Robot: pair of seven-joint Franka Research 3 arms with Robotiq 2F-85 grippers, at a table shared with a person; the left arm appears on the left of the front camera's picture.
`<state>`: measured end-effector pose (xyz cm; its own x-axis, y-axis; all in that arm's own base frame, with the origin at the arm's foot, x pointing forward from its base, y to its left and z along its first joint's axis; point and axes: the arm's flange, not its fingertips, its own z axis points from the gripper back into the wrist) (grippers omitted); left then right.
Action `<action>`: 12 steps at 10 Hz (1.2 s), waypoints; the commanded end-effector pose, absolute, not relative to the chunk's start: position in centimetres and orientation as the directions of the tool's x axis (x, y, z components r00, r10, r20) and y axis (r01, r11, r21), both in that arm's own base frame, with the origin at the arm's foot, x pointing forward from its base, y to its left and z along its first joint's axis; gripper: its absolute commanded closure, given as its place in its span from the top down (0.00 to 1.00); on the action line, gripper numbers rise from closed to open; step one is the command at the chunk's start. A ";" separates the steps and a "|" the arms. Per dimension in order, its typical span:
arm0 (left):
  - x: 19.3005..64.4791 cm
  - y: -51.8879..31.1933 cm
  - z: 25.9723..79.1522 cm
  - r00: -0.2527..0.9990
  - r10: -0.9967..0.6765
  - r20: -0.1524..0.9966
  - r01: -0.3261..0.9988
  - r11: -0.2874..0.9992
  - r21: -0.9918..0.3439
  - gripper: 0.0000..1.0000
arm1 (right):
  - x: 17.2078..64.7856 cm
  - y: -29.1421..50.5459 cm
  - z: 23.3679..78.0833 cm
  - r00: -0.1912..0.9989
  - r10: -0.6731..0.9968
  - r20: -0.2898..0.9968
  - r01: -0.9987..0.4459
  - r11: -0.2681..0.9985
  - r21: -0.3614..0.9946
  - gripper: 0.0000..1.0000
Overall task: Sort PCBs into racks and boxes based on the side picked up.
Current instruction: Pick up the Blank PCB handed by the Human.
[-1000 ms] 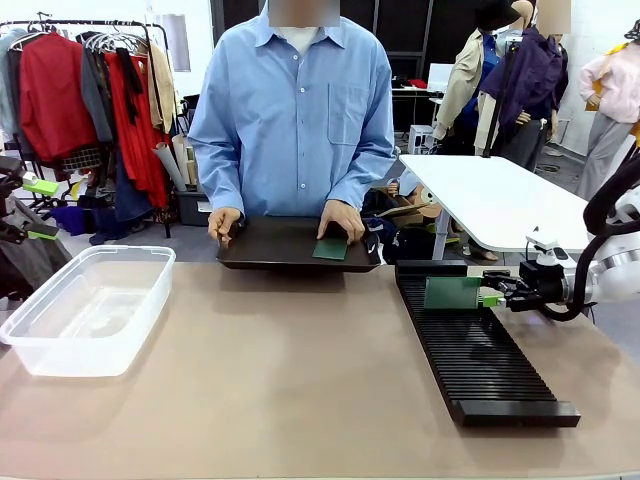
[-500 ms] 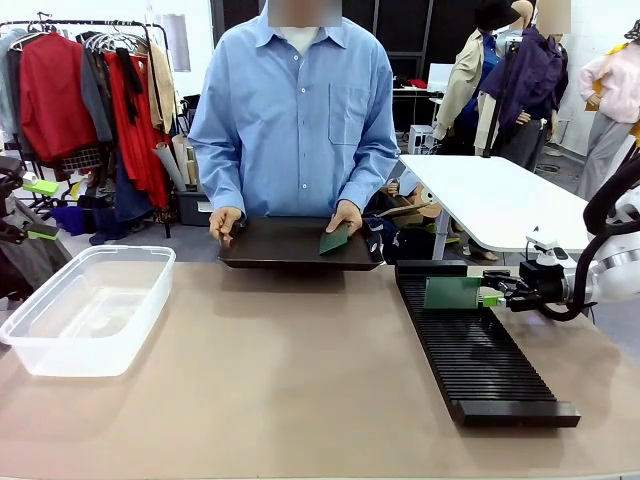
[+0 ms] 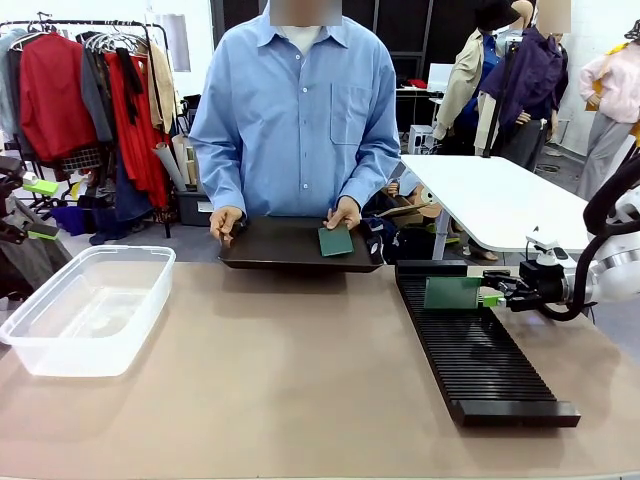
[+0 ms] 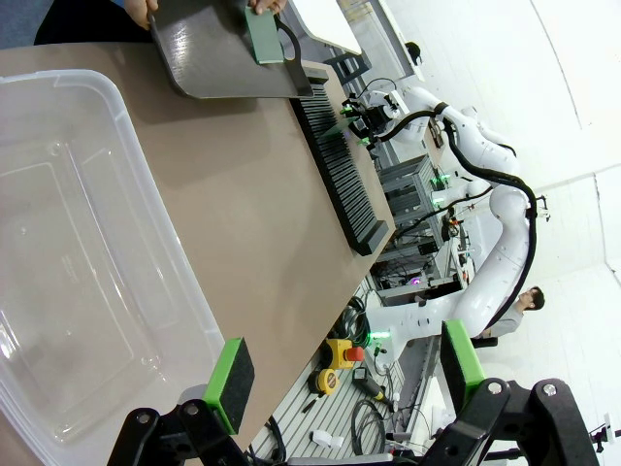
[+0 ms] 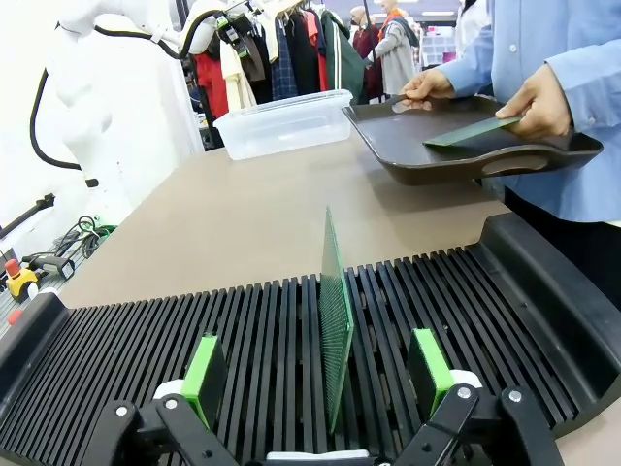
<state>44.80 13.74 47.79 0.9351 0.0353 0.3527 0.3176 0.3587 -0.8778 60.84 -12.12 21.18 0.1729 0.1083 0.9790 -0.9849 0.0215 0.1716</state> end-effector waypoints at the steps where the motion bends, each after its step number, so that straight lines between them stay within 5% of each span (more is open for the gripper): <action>1: 44.7 13.7 47.9 0.935 0.029 0.353 0.320 0.361 -0.876 1.00 | 60.9 -12.1 21.5 0.161 0.110 0.981 -0.987 0.020 0.160 1.00; 7: 44.7 13.7 47.9 0.935 0.029 0.353 0.320 0.361 -0.876 1.00 | 58.6 -8.8 32.9 0.184 0.110 0.977 -0.983 0.027 0.182 1.00; 12: 44.7 13.7 47.9 0.935 0.029 0.353 0.320 0.361 -0.876 1.00 | 50.0 -5.7 38.7 0.577 0.061 0.814 -0.817 0.055 0.575 1.00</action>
<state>44.81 13.74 47.77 0.9352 0.0351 0.3524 0.3173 0.3586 -0.8779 51.66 -6.46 37.29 0.4774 0.0757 0.8754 -0.8785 0.0203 0.4774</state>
